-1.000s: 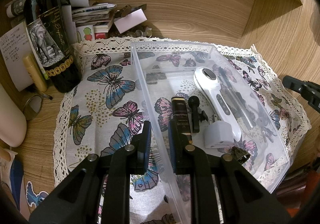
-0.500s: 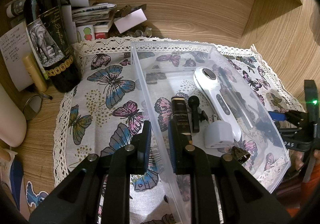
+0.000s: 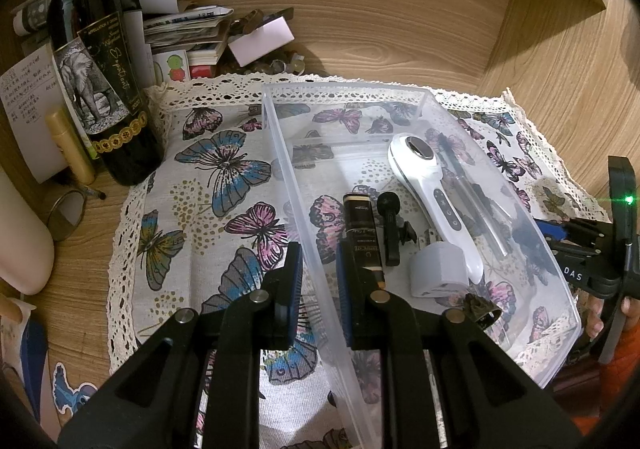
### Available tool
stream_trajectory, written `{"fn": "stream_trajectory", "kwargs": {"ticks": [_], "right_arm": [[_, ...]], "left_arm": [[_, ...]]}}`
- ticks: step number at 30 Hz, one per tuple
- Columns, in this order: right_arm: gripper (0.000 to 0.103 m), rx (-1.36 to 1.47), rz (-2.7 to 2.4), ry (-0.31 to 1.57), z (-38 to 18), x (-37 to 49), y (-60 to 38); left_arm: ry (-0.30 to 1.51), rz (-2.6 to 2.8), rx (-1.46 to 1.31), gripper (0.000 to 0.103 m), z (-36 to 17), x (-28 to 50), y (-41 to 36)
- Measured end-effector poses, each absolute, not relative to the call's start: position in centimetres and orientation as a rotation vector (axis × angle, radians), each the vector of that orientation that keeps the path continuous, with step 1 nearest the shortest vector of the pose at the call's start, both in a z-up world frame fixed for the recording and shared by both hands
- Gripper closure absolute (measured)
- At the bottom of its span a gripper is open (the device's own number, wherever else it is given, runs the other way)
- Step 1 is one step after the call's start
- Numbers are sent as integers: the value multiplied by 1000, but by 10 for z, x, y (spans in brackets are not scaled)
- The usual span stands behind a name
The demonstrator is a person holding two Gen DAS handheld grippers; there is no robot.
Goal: Organize rigid objects
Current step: 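Carry the keys over the tray and release them with the right gripper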
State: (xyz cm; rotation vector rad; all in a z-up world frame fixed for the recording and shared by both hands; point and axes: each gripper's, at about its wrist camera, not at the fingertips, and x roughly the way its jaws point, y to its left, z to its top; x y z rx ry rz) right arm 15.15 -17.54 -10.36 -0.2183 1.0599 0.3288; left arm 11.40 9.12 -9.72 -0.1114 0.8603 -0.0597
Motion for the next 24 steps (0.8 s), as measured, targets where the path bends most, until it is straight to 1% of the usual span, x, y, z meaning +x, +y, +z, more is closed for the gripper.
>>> {"fn": "stream_trajectory", "kwargs": {"ticks": [7, 15, 24], "right_arm": [[80, -212, 319, 1018, -89, 153, -175], [80, -216, 328, 875, -38, 149, -171], [80, -228, 433, 705, 16, 142, -135]], "left_arm": [[858, -59, -110, 86, -97, 114, 91], [858, -59, -110, 86, -98, 115, 92], [858, -60, -110, 86, -98, 115, 92]]}}
